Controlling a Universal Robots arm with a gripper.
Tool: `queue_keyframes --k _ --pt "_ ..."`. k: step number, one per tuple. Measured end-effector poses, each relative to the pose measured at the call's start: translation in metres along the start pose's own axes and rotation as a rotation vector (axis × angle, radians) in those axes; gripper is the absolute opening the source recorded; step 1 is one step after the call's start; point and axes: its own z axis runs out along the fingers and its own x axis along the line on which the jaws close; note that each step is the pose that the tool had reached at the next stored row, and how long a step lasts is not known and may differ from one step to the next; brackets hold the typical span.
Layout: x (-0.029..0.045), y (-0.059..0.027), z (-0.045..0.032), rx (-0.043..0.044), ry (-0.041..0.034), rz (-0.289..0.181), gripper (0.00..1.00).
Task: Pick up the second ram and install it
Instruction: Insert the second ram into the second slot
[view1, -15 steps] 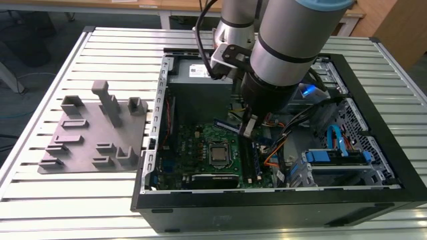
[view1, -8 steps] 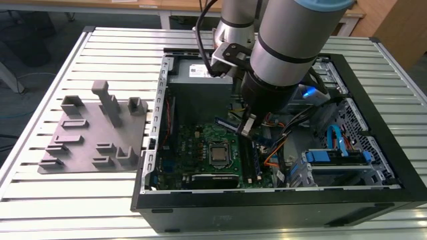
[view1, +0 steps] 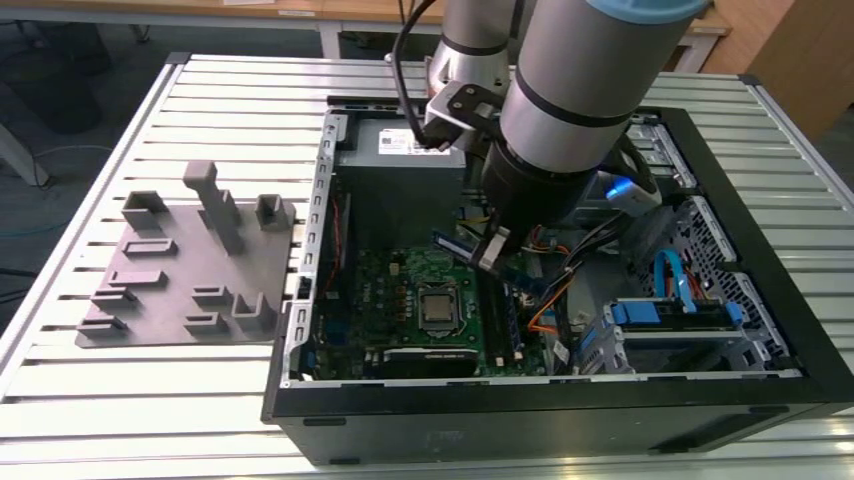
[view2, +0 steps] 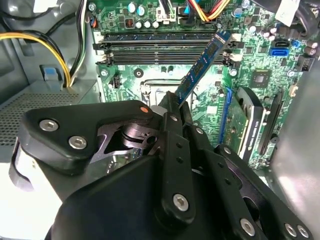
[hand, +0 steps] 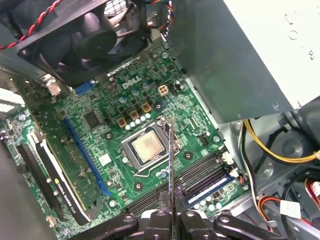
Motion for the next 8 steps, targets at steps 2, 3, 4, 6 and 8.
queue_keyframes --k 2,3,4,6,8 --pt "0.0 0.0 0.0 0.0005 -0.0013 0.015 0.11" --pt "0.0 0.0 0.0 0.0007 -0.002 0.022 0.11" --pt "0.0 0.0 0.0001 0.0009 -0.0026 0.029 0.11" --pt "0.0 0.0 0.0001 0.0014 -0.004 0.044 0.11" --pt "0.0 0.0 0.0001 0.0019 -0.0052 0.059 0.11"
